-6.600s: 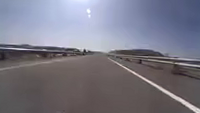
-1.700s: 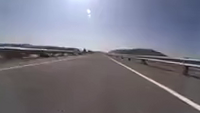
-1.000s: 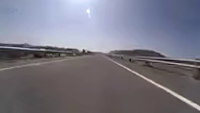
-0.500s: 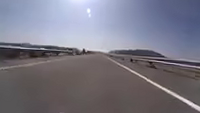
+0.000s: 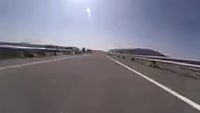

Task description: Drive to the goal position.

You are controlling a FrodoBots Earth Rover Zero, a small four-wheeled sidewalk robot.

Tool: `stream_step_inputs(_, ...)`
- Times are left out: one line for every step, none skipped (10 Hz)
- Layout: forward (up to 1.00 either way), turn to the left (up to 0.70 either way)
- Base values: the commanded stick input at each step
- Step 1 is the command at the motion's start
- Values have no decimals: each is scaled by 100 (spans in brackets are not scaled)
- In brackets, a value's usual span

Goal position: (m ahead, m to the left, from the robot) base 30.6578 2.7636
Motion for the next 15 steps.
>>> stream_step_inputs(100, 0)
stream_step_inputs(100, 0)
stream_step_inputs(100, 0)
stream_step_inputs(100, 0)
stream_step_inputs(100, 0)
stream_step_inputs(100, 0)
stream_step_inputs(100, 27)
stream_step_inputs(100, 27)
stream_step_inputs(100, 0)
stream_step_inputs(100, 0)
stream_step_inputs(100, 0)
stream_step_inputs(100, 0)
stream_step_inputs(100, 0)
stream_step_inputs(100, 0)
stream_step_inputs(100, 0)
